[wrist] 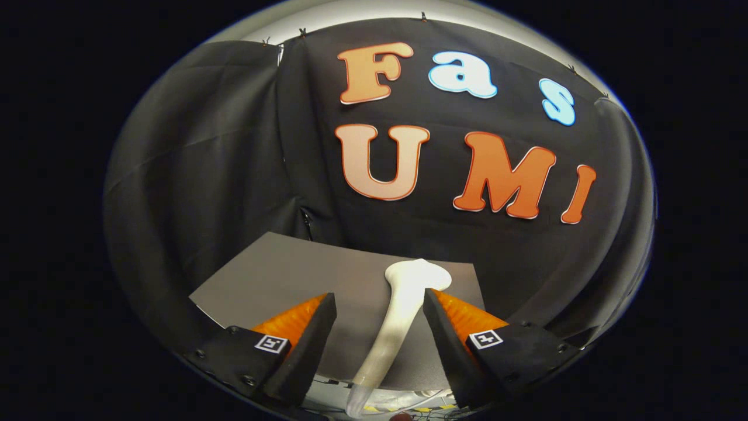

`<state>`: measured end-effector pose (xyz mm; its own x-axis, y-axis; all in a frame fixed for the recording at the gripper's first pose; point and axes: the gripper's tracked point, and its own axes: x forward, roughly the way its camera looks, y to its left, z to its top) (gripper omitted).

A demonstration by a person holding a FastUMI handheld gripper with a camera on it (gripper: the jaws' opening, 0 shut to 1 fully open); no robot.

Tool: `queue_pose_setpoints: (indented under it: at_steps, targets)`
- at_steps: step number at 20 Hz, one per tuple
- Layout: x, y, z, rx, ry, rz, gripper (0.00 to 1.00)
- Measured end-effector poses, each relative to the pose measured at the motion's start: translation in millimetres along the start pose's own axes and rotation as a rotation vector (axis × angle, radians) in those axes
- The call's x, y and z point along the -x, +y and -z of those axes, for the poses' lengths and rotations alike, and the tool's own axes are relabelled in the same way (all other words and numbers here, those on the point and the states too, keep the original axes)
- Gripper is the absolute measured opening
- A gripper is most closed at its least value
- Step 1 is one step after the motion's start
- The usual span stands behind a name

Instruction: Iron the clothes twice with a garment steamer, once on the left side and once on the right side.

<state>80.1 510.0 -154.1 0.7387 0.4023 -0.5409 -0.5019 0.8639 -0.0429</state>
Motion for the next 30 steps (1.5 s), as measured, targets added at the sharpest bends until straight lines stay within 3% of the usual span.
queue_pose_setpoints:
  at_steps: [8,15,21,24,30]
  targets:
    - [-67,-26,41,-0.064,0.192,0.085,0.97]
    - [-92,-40,68,-0.127,0.324,0.114,0.96]
    - [-99,-38,74,-0.161,0.366,0.104,0.65]
    - [-101,-38,77,-0.173,0.379,0.098,0.63]
    - [-105,-26,72,-0.251,0.339,0.049,0.5]
